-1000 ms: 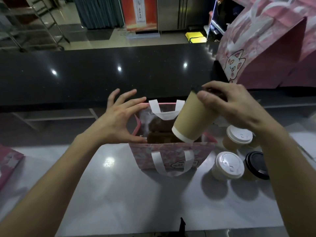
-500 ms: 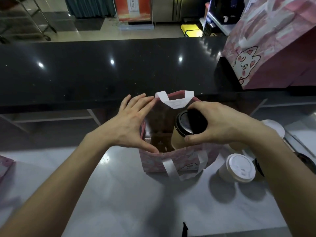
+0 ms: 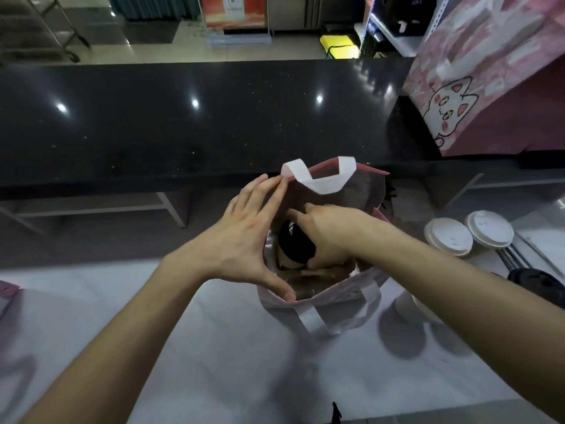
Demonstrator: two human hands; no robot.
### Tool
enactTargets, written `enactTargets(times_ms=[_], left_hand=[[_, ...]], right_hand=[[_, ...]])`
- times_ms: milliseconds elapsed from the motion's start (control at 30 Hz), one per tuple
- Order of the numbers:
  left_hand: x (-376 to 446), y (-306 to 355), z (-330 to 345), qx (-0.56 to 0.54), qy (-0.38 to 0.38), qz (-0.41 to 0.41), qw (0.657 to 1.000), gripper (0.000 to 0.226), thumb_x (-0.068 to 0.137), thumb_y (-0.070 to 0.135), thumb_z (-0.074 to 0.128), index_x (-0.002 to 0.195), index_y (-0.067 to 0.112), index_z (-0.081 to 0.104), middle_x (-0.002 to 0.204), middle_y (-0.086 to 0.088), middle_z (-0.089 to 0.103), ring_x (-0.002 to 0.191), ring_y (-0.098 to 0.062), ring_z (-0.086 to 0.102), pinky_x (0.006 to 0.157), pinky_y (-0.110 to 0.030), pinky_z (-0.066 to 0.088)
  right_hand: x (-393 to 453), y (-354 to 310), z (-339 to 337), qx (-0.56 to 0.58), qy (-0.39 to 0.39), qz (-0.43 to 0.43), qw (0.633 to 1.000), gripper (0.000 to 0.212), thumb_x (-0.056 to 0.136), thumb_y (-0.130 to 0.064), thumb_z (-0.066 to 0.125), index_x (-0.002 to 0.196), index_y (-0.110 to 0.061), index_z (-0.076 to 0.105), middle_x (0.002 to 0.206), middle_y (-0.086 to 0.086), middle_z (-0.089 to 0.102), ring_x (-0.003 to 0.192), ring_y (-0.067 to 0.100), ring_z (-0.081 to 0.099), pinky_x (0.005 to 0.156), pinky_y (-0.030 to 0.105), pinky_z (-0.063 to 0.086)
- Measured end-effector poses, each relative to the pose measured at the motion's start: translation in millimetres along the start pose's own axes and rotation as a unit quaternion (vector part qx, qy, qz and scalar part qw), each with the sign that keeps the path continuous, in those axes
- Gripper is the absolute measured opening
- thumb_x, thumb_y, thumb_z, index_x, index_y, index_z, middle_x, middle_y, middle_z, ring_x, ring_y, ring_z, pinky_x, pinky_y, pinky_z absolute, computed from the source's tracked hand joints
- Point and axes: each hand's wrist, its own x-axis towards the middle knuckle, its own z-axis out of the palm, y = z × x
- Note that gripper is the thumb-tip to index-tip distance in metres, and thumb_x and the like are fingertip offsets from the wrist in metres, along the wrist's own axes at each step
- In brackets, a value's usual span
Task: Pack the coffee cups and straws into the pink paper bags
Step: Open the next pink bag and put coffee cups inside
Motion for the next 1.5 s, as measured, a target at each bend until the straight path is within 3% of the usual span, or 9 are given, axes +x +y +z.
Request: enactTargets(times_ms=[567,667,800,867,967,1100,1267,1367,1500], left_hand=[[-3.3,8.8,-2.1,0.006,0.013,-0.004,1.0,0.159,0.06,0.098,0.074,0.171,0.034,-0.021,0.176,0.019,-0.022,0.163,-0.008,-0.027,0.135,-0.047,0.006],[-3.3,14.8,-11.1,0.005,0.057,-0.007,0.998,0.129,0.074,0.088,0.07,0.174,0.029,0.014,0.18,0.011,-0.007,0.167,-0.014,-0.013,0.136,-0.053,0.014],[3.2,37.3,-23.5,-0.002,0.193,0.034,0.981,0.062,0.088,0.062,0.073,0.137,0.025,0.07,0.161,0.0,0.044,0.154,-0.023,0.04,0.122,-0.054,0.045],[13.2,56.7,-27.3,0.006,0.214,0.063,0.975,0.047,0.091,0.054,0.073,0.126,0.024,0.074,0.146,0.003,0.054,0.136,-0.017,0.054,0.11,-0.043,0.054],[37.1,88.3,-26.0,0.054,0.183,0.11,0.976,0.043,0.093,0.049,0.071,0.125,0.02,0.074,0.136,0.0,0.062,0.127,-0.018,0.058,0.104,-0.04,0.056],[67.0,122.4,-13.4,0.111,0.129,0.162,0.972,0.042,0.096,0.05,0.068,0.125,0.021,0.074,0.133,0.002,0.064,0.122,-0.019,0.059,0.101,-0.04,0.053],[80.1,134.9,3.0,0.121,0.107,0.158,0.974,0.038,0.098,0.05,0.07,0.126,0.025,0.074,0.134,0.007,0.063,0.122,-0.017,0.058,0.104,-0.043,0.051],[72.5,131.6,1.5,0.115,0.116,0.156,0.974,0.036,0.098,0.049,0.071,0.124,0.024,0.075,0.132,0.008,0.064,0.12,-0.017,0.059,0.105,-0.042,0.05],[51.1,122.5,-13.5,0.1,0.134,0.113,0.979,0.034,0.097,0.044,0.066,0.125,0.026,0.073,0.125,0.005,0.066,0.112,-0.019,0.062,0.098,-0.04,0.054]], right_hand=[[8.7,-11.4,-2.4,0.064,-0.077,0.009,0.995,0.112,0.067,-0.07,0.09,0.159,-0.032,0.039,0.135,0.001,0.063,0.117,0.03,0.065,0.095,0.047,0.06],[-26.6,1.2,-21.9,0.128,-0.009,0.025,0.991,0.065,0.087,-0.056,0.08,0.139,-0.025,0.057,0.122,0.001,0.071,0.11,0.027,0.067,0.088,0.042,0.057],[-93.1,30.8,-42.4,0.238,0.148,0.074,0.957,0.017,0.097,-0.023,0.063,0.107,-0.027,0.077,0.095,-0.012,0.076,0.084,0.009,0.068,0.076,0.029,0.054],[-128.0,47.2,-40.9,0.305,0.237,0.103,0.917,0.028,0.092,-0.009,0.057,0.092,-0.029,0.078,0.077,-0.024,0.071,0.065,0.001,0.064,0.061,0.013,0.044],[-164.3,72.7,-20.3,0.308,0.281,0.165,0.894,0.033,0.089,-0.003,0.055,0.091,-0.027,0.077,0.079,-0.018,0.074,0.071,0.004,0.066,0.061,0.011,0.042],[-191.3,98.7,32.9,0.246,0.171,0.241,0.923,0.033,0.093,-0.025,0.069,0.126,-0.028,0.072,0.122,-0.008,0.074,0.108,0.015,0.068,0.081,0.014,0.046],[-185.8,96.2,97.2,0.175,-0.015,0.232,0.957,0.103,0.07,-0.056,0.09,0.157,-0.024,0.044,0.149,0.004,0.056,0.136,0.029,0.055,0.107,0.039,0.05],[-172.7,94.6,111.5,0.117,-0.015,0.22,0.968,0.083,0.075,-0.052,0.086,0.144,-0.018,0.054,0.134,0.008,0.059,0.125,0.032,0.06,0.099,0.037,0.05],[-178.5,102.3,75.8,0.139,0.101,0.22,0.96,0.07,0.07,-0.071,0.076,0.116,-0.025,0.052,0.119,0.0,0.054,0.101,0.028,0.063,0.079,0.037,0.049]])
